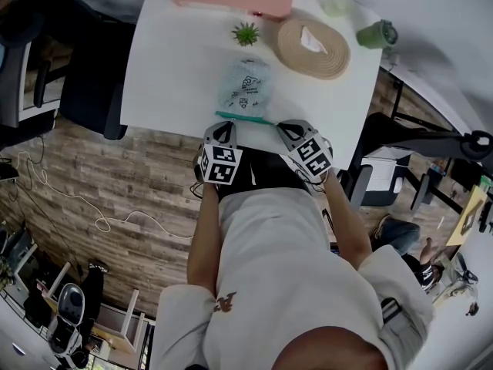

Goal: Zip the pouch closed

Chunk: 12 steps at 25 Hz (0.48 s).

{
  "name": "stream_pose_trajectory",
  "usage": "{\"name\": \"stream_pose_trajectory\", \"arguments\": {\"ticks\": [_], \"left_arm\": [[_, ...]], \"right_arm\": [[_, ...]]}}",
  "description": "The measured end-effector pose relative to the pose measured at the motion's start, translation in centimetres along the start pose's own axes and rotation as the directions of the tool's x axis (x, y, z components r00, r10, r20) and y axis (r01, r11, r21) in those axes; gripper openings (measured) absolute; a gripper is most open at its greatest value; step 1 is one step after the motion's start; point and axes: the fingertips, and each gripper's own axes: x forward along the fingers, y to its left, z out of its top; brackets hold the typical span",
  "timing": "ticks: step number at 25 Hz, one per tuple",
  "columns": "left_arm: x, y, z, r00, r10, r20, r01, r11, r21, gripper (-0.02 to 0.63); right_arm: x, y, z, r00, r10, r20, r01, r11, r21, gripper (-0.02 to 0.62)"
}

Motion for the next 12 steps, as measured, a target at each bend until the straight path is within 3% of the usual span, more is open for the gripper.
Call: {"name": "stream_pose_trajectory", "arguments": {"ticks": [12], "left_arm": [[-0.5,1.6,0.0,1.0,0.009,-0.001,-0.009,1.0,0.003,-0.003]], "right_arm": [[0.2,0.2,0.5,1.0,-0.008,-0.002,0.008,1.0,0.013,0.006]]}}
